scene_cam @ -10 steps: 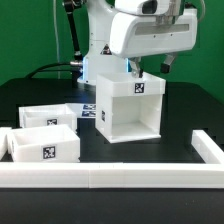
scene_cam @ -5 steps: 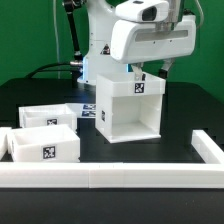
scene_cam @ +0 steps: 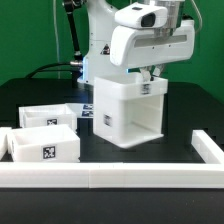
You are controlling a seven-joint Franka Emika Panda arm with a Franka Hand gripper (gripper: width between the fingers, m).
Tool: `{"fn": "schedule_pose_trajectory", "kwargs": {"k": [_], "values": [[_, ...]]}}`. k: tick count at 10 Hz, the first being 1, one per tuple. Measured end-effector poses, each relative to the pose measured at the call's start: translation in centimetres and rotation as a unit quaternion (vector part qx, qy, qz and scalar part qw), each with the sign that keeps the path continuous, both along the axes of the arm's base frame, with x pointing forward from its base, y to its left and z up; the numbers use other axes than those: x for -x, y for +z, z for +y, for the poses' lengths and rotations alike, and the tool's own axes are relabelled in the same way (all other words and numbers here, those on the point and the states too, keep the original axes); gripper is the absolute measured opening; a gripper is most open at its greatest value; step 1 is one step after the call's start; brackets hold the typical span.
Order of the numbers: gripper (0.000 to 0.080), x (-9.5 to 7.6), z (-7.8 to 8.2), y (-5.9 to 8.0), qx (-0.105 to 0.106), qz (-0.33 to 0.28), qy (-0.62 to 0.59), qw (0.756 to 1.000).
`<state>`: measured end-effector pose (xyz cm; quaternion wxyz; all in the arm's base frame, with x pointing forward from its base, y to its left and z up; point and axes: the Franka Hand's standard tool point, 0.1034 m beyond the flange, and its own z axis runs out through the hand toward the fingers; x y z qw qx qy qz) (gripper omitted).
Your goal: Assemble drawer
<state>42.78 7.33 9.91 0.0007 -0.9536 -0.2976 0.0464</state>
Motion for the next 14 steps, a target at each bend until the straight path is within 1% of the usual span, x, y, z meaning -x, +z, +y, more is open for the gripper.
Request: {"fn": "schedule_pose_trajectory", "kwargs": {"k": [7,8,9,12,14], "values": [[0.0038,0.0,0.0,0.0,0.000,0.000,0.000,1.000],[0.0038,-0.8,0.2,0.1,-0.001,-0.003,0.000,1.000],[0.0038,-2.1,0.4,0.0,-0.003,-0.005,-0.001,1.000],[0.0038,-7.0,0.6,0.0,-0.013,-0.025,-0.015,0.999],[0.0038,-9.6,0.8,0.1,-0.017,-0.038,-0.024,0.999]]}}
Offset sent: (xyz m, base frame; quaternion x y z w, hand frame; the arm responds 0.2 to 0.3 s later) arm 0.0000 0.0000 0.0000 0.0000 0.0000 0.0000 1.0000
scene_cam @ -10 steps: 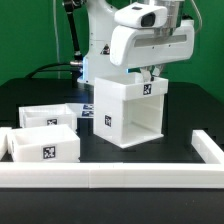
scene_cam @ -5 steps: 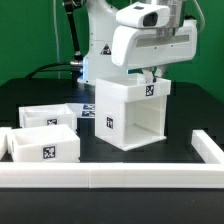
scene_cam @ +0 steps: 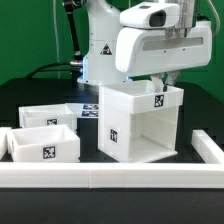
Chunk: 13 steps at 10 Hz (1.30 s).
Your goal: Assemble drawer
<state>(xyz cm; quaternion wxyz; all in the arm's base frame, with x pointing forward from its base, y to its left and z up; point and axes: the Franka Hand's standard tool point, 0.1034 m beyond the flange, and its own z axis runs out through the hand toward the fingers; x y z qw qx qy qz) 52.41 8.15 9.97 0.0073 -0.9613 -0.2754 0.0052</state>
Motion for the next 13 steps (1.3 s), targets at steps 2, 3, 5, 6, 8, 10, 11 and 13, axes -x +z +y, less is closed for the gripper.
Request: {"fn": "schedule_pose_trajectory", "kwargs": {"k": [2,3,5,6,8,10,11,13], "values": [[0.0038,-1.9,0.0,0.0,-0.007,-0.008,-0.064,0.998],[0.0038,-1.9,0.1,0.0,-0.008,-0.008,-0.098,0.995],[0.0038,-1.9,0.3,0.0,-0.008,-0.007,-0.161,0.987],[0.0038,-1.9,0.4,0.1,-0.008,-0.006,-0.186,0.983],[0.0038,-1.9,0.6,0.0,-0.010,-0.006,-0.244,0.970],[0.0038,-2.8,0.9,0.0,-0.018,-0.005,-0.319,0.948],[0.0038,-3.6,1.0,0.1,-0.026,-0.005,-0.349,0.937],[0.0038,-5.1,1.6,0.4,-0.034,-0.006,-0.409,0.912]]}}
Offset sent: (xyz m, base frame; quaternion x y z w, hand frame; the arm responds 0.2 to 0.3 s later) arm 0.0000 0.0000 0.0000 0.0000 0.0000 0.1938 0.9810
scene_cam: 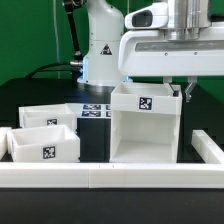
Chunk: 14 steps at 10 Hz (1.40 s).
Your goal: Assemble drawer
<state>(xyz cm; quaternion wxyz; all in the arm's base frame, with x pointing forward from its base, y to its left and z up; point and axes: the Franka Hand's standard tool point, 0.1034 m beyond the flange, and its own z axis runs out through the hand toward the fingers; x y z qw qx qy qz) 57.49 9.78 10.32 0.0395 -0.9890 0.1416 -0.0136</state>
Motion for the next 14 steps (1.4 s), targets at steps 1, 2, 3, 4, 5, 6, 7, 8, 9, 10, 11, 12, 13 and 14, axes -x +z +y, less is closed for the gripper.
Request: {"fn": "schedule_pose_trajectory", "kwargs": {"k": [1,2,3,4,5,6,7,8,9,10,11,12,13,14], "values": [[0.0038,-0.3,0.1,0.0,-0.004,0.000,-0.025,1.000],[0.0038,-0.2,0.2,0.0,-0.005,0.001,-0.034,0.999],[0.0038,-0.2,0.4,0.0,-0.008,0.004,-0.070,0.998],[0.0038,-0.1,0.5,0.1,-0.012,0.007,-0.100,0.995],[0.0038,-0.1,0.6,0.1,-0.014,0.009,-0.119,0.993],[0.0038,-0.1,0.6,0.0,-0.017,0.012,-0.151,0.988],[0.0038,-0.1,0.4,-0.1,-0.023,0.020,-0.208,0.978],[0.0038,-0.1,0.1,-0.2,-0.025,0.024,-0.245,0.969],[0.0038,-0.1,-0.1,-0.2,-0.027,0.028,-0.283,0.958],[0.0038,-0.2,-0.2,-0.3,-0.030,0.032,-0.320,0.946],[0.0038,-0.2,-0.4,-0.2,-0.031,0.033,-0.335,0.941],[0.0038,-0.2,-0.1,-0.2,-0.035,0.036,-0.351,0.935],[0.0038,-0.1,0.2,-0.2,-0.040,0.041,-0.382,0.922],[0.0038,-0.1,0.1,-0.2,-0.041,0.044,-0.405,0.912]]}}
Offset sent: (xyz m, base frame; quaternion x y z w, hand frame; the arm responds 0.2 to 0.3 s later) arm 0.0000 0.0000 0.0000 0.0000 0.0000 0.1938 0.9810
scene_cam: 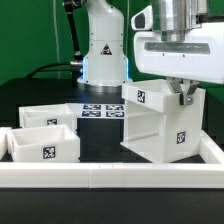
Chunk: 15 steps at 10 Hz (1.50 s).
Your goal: Assemble drawer
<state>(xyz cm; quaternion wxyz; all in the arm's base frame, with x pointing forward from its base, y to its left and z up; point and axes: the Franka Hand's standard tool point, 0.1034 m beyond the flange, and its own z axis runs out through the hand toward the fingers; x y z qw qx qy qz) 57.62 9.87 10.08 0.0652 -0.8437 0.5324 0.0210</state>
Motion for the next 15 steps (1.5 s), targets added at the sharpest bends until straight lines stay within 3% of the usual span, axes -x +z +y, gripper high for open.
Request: {"fn": "schedule_pose_trajectory", "kwargs": {"k": [3,7,15], "values": [[0.0038,0.0,-0.3,0.0,-0.010,0.012,-0.090,0.996],[0.0038,-0.9,-0.6,-0.1,-0.037,0.032,-0.234,0.971],[0.0038,-7.2,-0.5,0.2,-0.050,0.013,-0.229,0.972]]}}
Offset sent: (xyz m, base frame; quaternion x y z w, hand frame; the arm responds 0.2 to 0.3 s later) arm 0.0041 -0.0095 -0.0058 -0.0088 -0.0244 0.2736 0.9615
